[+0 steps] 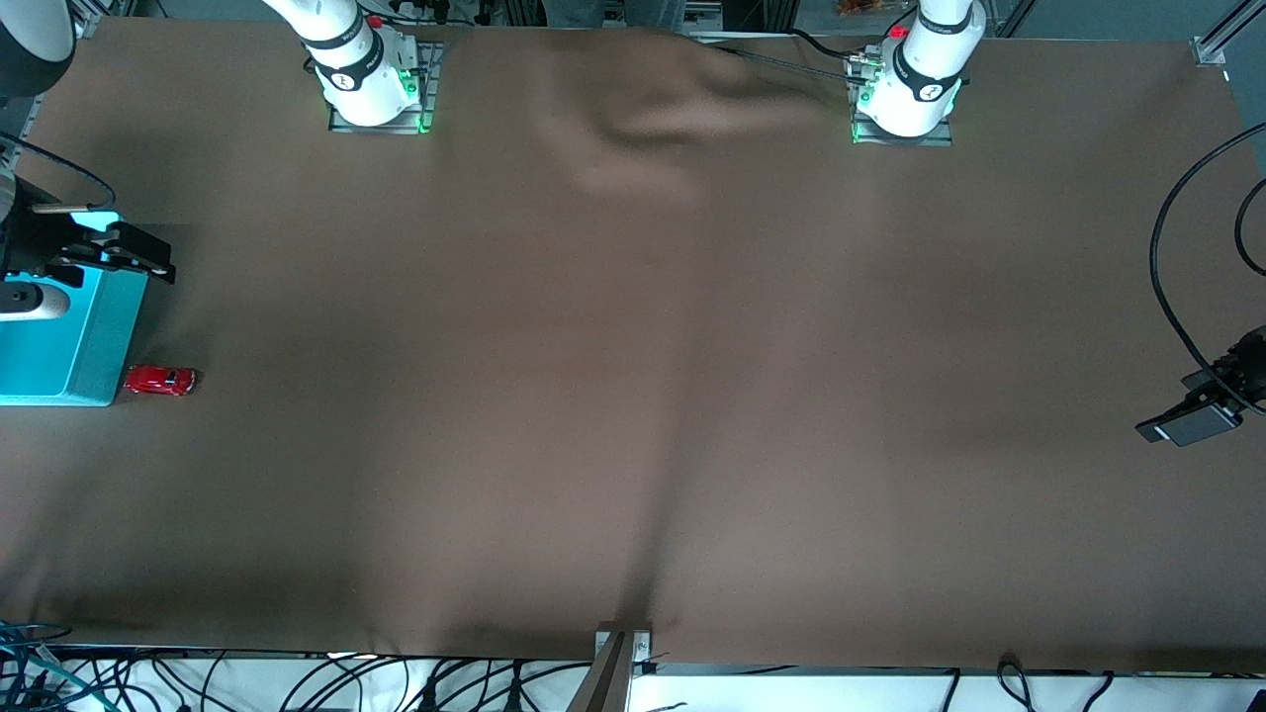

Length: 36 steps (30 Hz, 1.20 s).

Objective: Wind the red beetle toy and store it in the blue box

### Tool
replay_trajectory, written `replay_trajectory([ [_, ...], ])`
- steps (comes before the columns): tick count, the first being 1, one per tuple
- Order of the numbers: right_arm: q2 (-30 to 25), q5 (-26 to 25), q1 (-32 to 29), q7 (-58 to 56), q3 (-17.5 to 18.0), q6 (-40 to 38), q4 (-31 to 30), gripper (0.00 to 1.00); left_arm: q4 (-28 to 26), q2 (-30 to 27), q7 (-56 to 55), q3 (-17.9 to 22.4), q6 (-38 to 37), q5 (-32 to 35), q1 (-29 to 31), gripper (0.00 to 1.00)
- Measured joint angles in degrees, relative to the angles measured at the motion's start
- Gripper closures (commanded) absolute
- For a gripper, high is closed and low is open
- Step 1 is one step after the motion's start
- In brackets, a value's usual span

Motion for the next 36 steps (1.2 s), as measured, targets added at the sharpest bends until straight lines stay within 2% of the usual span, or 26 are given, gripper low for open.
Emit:
replay_trajectory([
  [20, 7.6, 0.0, -3.8, 0.0, -0.3, 8.3, -0.3, 0.00, 0.0, 0.0, 0.0, 0.2, 0.0, 0.0, 0.1, 0.00],
  [29, 11.6, -0.1, -4.6, 0.0, -3.0, 13.7, -0.3, 0.00, 0.0, 0.0, 0.0, 0.3, 0.0, 0.0, 0.2, 0.00],
  [36, 13.0, 0.0, -4.7, 0.0, -4.9, 15.1, -0.3, 0.00, 0.0, 0.0, 0.0, 0.3, 0.0, 0.0, 0.2, 0.00],
])
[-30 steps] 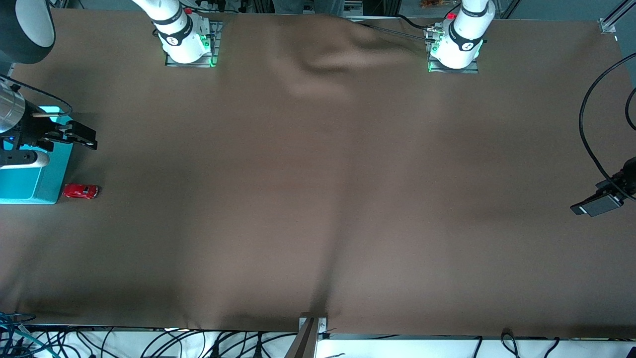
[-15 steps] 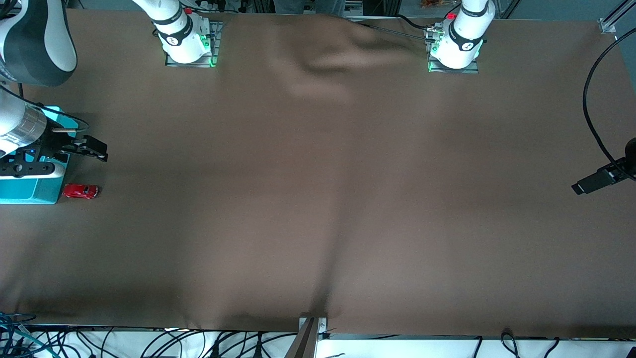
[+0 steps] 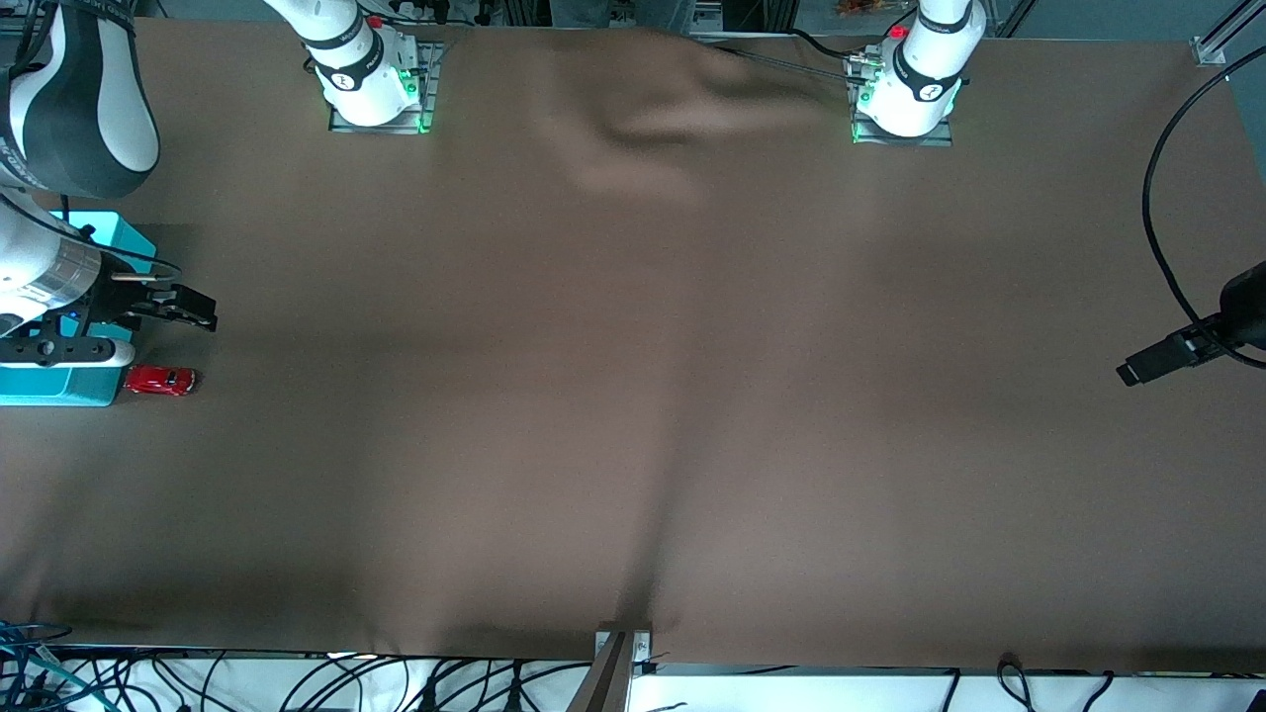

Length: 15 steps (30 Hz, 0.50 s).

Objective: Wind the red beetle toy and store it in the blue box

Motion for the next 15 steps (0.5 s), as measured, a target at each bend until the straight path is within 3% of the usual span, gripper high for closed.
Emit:
replay_trajectory([
  [15, 2.9, 2.4, -0.2, 8.7, -4.8, 3.6, 0.0, 0.00, 0.0, 0.0, 0.0, 0.2, 0.0, 0.0, 0.2, 0.00],
])
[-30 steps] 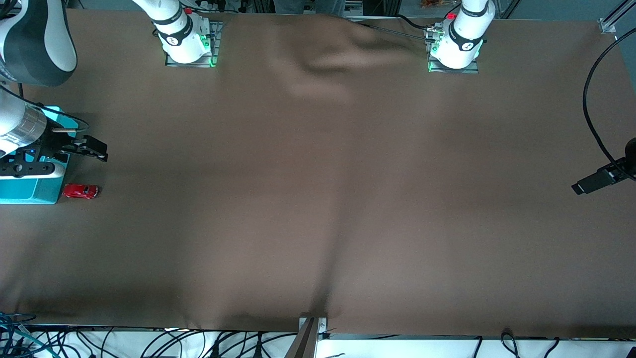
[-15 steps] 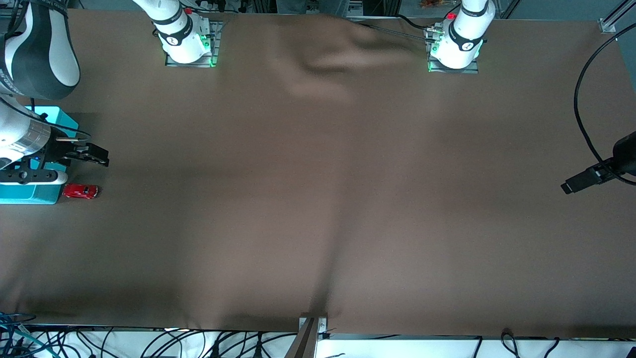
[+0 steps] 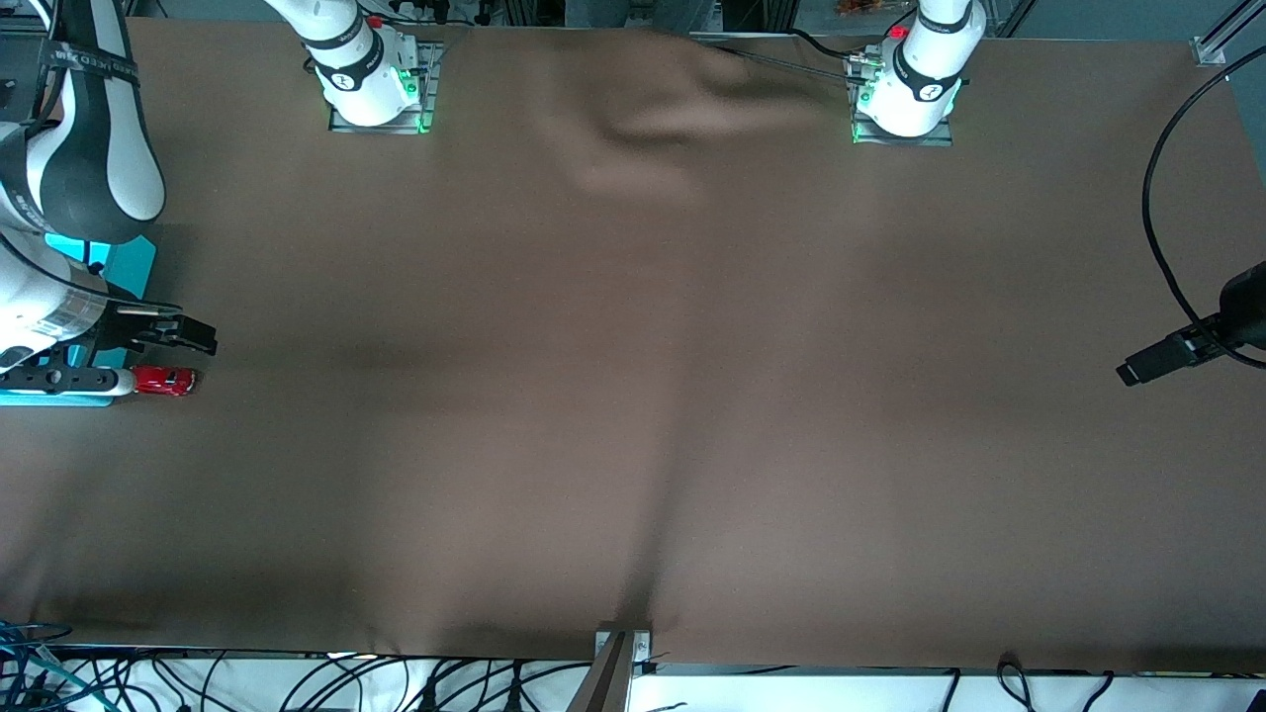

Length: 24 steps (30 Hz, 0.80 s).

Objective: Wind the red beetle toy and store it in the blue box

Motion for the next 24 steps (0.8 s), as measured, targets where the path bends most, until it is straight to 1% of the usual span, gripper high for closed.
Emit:
replay_trajectory([
  [17, 3.2, 0.1, 0.1, 21.1, 0.0, 4.8, 0.0, 0.00, 0.0, 0.0, 0.0, 0.2, 0.0, 0.0, 0.2, 0.00],
  [24, 4.1, 0.1, -0.1, 26.0, -0.2, 5.6, 0.0, 0.00, 0.0, 0.0, 0.0, 0.1, 0.0, 0.0, 0.2, 0.00],
])
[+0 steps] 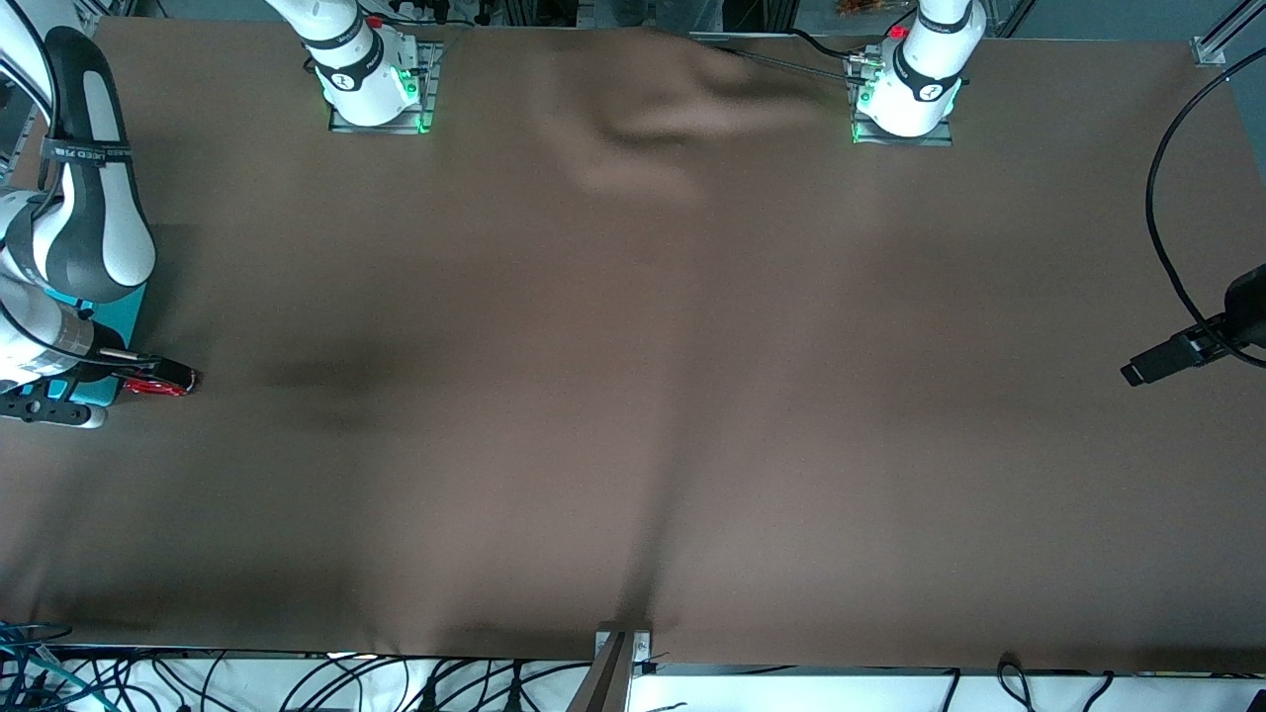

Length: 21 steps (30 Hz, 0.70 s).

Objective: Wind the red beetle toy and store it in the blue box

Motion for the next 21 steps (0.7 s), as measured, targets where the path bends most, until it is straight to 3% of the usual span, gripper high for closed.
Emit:
replay_trajectory([
  [21, 2.9, 0.0, -2.6, 11.3, -1.9, 3.4, -0.1, 0.00, 0.2, 0.0, 0.0, 0.0, 0.5, 0.0, -0.2, 0.00],
])
